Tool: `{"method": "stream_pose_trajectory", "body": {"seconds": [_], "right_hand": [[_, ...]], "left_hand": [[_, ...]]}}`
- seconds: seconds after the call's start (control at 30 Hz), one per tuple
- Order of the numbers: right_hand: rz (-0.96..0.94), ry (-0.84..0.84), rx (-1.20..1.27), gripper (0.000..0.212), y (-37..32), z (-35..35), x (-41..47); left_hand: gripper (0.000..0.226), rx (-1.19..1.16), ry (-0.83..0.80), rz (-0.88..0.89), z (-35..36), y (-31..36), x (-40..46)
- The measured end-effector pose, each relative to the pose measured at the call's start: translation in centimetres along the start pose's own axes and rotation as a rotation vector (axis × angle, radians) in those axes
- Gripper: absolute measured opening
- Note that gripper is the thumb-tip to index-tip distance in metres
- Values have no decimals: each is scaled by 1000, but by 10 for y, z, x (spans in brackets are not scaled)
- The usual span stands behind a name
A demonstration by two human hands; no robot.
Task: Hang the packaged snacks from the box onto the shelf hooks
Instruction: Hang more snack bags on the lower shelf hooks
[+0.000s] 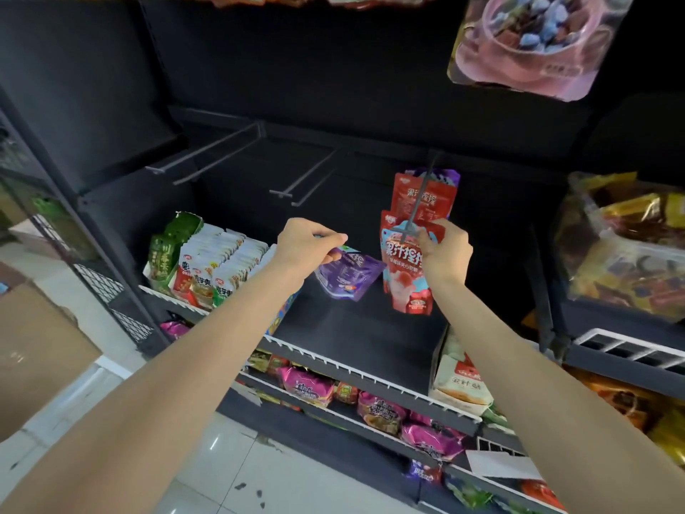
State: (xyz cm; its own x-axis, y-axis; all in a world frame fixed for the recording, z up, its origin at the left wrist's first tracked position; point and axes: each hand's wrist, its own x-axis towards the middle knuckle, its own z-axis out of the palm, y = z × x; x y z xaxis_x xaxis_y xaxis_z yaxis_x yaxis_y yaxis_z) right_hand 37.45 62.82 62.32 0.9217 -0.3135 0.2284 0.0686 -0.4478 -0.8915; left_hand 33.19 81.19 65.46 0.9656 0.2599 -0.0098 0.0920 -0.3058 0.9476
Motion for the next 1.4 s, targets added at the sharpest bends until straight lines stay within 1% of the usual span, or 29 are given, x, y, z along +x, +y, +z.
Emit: {"method": "stream_pose_trajectory", "body": {"seconds": [0.07, 0.13, 0.2, 0.3, 0.37, 0.43, 0.47, 0.5, 0.53, 0.63, 0.67, 0.7, 0.73, 0.77, 0.8, 0.83, 0.87, 0.9, 0.97, 1.03, 1.1, 1.17, 1.2, 1.27, 1.33, 1.37, 1.4], "right_hand": [[16, 15, -78, 24, -2, 4, 20], [82, -11, -122, 18, -4, 5, 44], [120, -35, -191, 26, -4, 7, 66], [166, -73, -205, 22, -5, 10, 85], [127, -69, -223, 29, -4, 13, 82], [12, 60, -238, 34, 0, 8, 59], [-47, 118, -200, 31, 3, 4, 44], [-94, 105, -131, 27, 4, -1, 26], [-114, 13, -30, 25, 7, -6, 11], [-96, -458, 257, 29, 7, -27, -24], [-77, -597, 322, 35, 8, -33, -29], [-49, -686, 366, 42, 10, -37, -31], [-22, -709, 389, 44, 11, -39, -31], [-17, -665, 366, 39, 11, -39, -32], [-25, -572, 326, 30, 10, -38, -31], [-31, -468, 285, 26, 9, -38, -30], [-22, -391, 264, 27, 10, -37, -28], [-8, -354, 249, 29, 10, -36, -27], [-4, -352, 225, 29, 10, -35, -27], [-26, -364, 180, 29, 11, -33, -32], [-108, -352, 99, 25, 11, -29, -41], [-219, -355, 25, 26, 10, -24, -50], [-255, -366, -14, 27, 9, -23, -53], [-278, -451, -48, 33, 8, -23, -55], [-195, -669, 42, 48, 8, -30, -51], [-116, -779, 120, 54, 8, -36, -48], [-37, -837, 197, 56, 9, -39, -45]], "left_hand": [[10, -30, -3, -46, 3, 2, 3], [11, -50, -9, -77, 7, 5, 6], [12, -58, -23, -91, 10, 7, 9], [11, -73, -38, -108, 14, 8, 11], [9, -97, -45, -124, 14, 8, 10], [9, -143, -59, -150, 14, 7, 8], [9, -177, -69, -173, 15, 8, 6], [9, -214, -77, -202, 16, 8, 5], [9, -255, -82, -236, 18, 10, 4], [7, -363, -104, -330, 28, 13, 1], [8, -388, -115, -352, 32, 14, -1], [8, -417, -126, -367, 37, 15, -2], [8, -452, -142, -376, 41, 16, -4], [9, -482, -160, -378, 45, 17, -5], [9, -504, -178, -373, 49, 19, -7], [9, -521, -193, -365, 51, 21, -9], [12, -542, -205, -357, 53, 23, -11], [16, -556, -214, -351, 54, 23, -13], [22, -518, -244, -323, 54, 21, -15], [24, -400, -271, -283, 54, 15, -17], [26, -321, -266, -274, 55, 9, -19], [22, -275, -211, -261, 57, 5, -19], [27, -252, -167, -251, 57, 3, -18], [52, -246, -79, -236, 56, 0, -14], [60, -231, -50, -213, 52, -6, -9], [60, -190, -64, -191, 49, -9, -9], [57, -103, -101, -156, 45, -10, -8]]}}
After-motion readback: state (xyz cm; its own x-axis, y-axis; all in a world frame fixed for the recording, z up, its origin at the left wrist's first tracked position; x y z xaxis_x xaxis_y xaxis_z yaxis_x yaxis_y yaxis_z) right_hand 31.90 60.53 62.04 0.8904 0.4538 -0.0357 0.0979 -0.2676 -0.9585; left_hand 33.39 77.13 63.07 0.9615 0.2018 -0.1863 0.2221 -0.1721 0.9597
